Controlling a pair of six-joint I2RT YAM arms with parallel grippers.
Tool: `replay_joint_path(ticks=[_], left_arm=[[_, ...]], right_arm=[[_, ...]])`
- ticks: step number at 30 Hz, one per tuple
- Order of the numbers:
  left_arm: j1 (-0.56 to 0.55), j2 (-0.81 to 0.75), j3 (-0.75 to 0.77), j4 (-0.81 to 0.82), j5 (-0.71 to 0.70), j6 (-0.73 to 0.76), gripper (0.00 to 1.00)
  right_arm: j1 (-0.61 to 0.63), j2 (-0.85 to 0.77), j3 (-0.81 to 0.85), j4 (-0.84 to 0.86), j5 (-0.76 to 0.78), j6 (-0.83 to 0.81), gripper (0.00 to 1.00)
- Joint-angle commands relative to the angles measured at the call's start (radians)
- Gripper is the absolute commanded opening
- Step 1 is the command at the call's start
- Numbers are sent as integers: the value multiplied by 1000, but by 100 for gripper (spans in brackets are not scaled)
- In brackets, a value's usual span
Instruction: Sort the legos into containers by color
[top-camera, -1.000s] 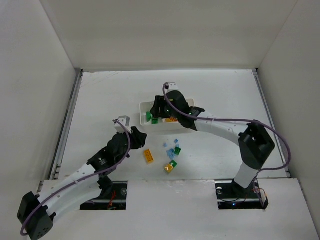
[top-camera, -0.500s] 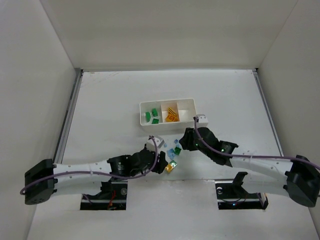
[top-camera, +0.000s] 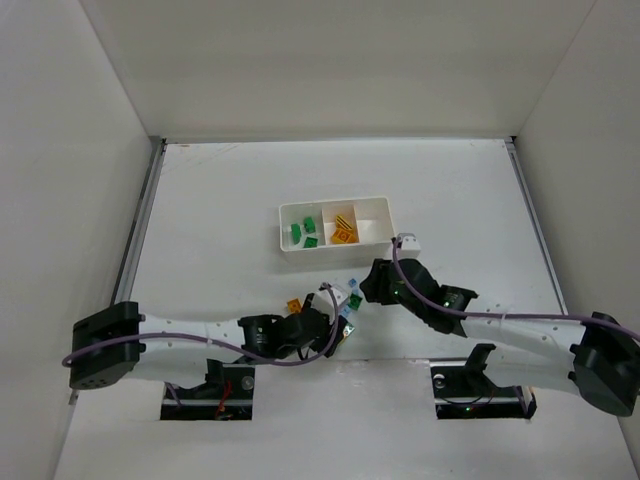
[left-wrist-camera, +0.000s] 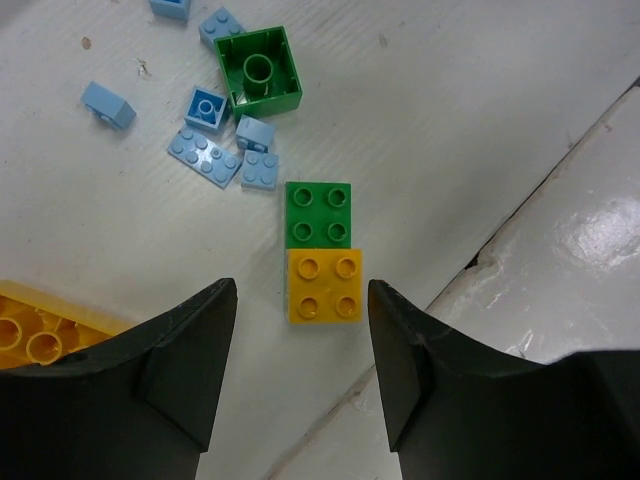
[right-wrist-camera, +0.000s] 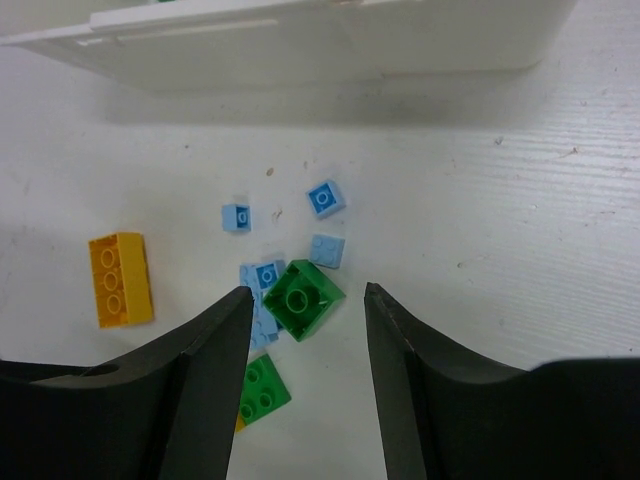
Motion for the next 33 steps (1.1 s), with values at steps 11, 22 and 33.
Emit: replay_joint_path(ticks=[11,22,33], left_arm=[[-14,79,60,71,15,69,45],[-23,122,69,64,36,76,41],[0,-25,53,58,33,76,14]], right_arm=[[-8,-9,-15,59,-16,9,57],[-11,-25,-29,57,-16,10,61],[-10,-114,-55,28,-30,28,64]])
